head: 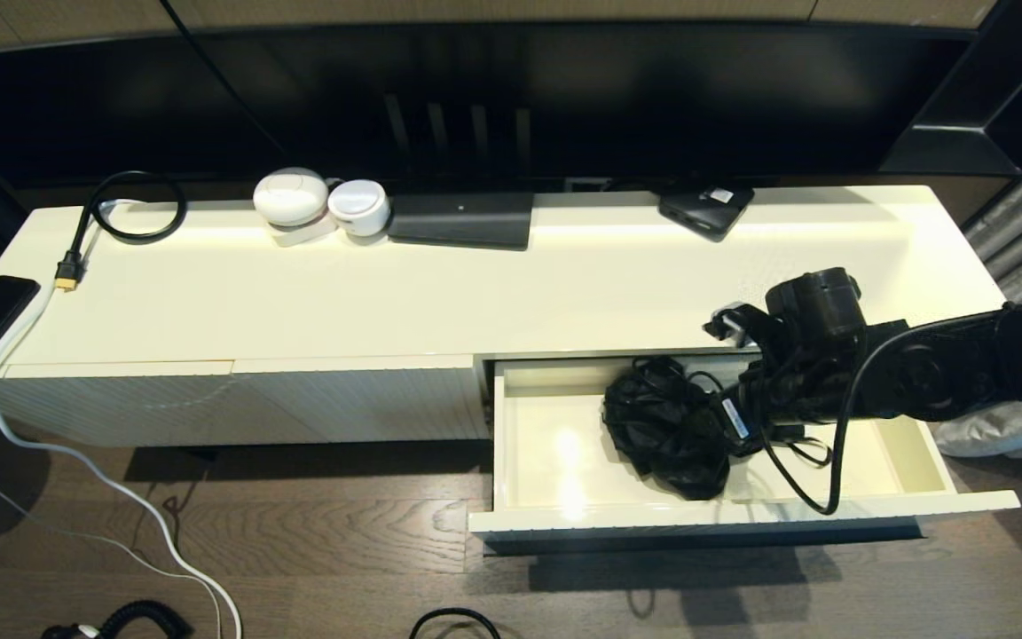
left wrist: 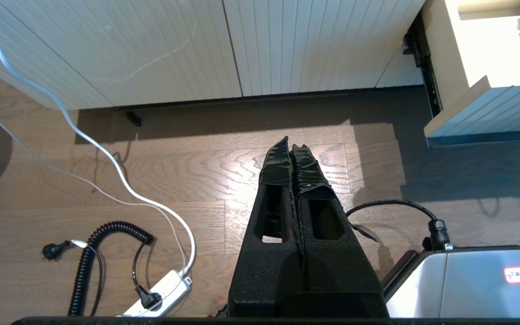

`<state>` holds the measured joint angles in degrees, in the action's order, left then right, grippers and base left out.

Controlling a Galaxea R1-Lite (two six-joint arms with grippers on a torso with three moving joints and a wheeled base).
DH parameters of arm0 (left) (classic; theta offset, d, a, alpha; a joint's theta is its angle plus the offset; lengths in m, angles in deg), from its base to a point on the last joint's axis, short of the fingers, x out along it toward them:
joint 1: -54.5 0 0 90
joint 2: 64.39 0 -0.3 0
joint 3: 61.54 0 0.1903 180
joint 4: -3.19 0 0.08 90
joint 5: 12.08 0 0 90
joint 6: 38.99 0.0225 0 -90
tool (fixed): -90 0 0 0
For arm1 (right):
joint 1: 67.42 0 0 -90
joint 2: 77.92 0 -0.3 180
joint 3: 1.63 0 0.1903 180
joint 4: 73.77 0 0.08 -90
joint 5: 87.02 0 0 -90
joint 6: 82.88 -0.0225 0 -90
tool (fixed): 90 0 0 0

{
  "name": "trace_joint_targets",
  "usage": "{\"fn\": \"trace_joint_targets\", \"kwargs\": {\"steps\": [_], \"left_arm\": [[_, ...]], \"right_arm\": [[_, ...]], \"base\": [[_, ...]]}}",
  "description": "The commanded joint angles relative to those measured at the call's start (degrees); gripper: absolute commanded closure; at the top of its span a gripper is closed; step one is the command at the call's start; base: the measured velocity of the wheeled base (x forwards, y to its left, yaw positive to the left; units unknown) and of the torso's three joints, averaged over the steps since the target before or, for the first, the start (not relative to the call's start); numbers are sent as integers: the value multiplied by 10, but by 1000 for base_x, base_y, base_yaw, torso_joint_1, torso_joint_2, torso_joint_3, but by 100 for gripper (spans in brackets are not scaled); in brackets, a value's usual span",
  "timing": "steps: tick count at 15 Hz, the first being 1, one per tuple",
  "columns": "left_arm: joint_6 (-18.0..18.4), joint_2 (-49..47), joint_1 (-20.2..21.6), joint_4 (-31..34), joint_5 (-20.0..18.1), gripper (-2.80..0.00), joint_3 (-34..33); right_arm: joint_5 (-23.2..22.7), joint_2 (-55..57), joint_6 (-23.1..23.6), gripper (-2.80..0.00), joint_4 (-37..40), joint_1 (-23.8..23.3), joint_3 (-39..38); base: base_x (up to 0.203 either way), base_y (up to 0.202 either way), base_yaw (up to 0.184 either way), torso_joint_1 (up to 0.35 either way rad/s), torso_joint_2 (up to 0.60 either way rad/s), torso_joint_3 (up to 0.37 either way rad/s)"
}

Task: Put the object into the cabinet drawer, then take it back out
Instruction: Take the data cable out of the drawer and put it on the table

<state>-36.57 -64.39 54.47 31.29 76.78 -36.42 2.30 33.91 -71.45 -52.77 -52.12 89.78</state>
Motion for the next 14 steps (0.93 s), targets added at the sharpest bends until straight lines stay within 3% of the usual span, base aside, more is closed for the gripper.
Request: {"fn": "trace_joint_targets", "kwargs": {"steps": [1,14], "left_arm": [[0,0,0,0,0,0,0],[0,0,0,0,0,0,0]], "right_arm": [[-1,12,2,-280,-23,-3,-2],[-10,37,3,-280,-64,-11,4]], "base": [[0,0,0,0,0,0],[0,0,0,0,0,0]]}}
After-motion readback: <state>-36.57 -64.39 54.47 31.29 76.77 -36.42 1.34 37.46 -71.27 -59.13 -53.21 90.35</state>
